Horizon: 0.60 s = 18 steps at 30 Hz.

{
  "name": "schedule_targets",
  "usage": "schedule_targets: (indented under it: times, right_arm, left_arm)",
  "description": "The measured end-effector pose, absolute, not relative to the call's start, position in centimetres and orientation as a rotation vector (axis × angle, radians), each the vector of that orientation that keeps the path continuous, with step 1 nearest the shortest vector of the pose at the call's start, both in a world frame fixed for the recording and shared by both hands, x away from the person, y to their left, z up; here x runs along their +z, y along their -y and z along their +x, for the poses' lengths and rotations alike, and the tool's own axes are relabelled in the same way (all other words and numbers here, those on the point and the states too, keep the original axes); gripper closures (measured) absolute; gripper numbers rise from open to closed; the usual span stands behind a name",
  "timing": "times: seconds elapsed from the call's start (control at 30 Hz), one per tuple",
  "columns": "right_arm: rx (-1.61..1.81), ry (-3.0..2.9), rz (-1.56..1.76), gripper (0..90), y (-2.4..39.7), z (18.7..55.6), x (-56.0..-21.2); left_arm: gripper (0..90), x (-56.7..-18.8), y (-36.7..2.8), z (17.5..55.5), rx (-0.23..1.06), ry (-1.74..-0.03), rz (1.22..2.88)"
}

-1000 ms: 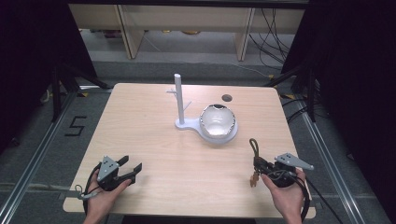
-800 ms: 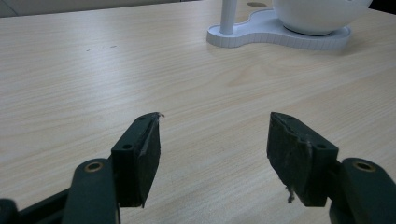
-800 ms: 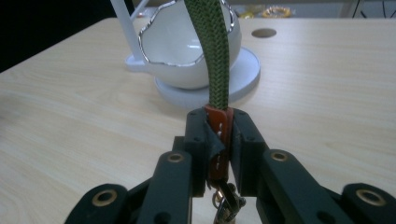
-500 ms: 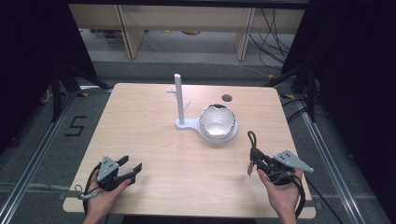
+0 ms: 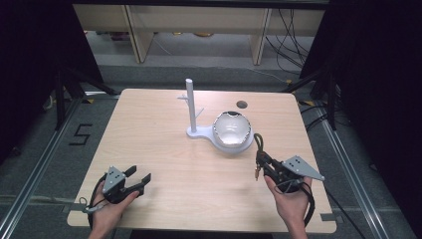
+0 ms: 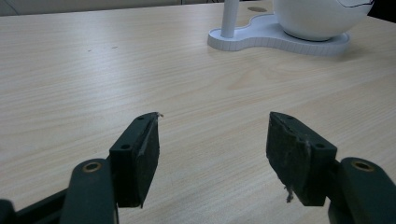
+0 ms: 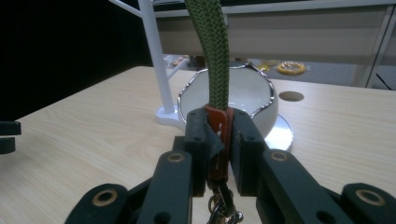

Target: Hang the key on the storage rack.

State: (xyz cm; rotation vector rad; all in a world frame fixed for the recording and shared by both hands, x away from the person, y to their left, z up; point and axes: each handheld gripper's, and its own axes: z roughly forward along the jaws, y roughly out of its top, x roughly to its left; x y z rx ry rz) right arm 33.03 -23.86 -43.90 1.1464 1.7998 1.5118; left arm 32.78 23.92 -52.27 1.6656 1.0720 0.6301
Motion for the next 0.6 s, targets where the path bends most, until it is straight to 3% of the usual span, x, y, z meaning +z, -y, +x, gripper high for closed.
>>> schedule_targets:
  times: [0.6]
  right_arm:
    - [1.559, -1.806, 1.075, 79.7, 20.9, 33.8, -43.0]
  left_arm:
    - [39.0, -48.0, -22.2, 32.4, 0.584, -0.953, 1.616]
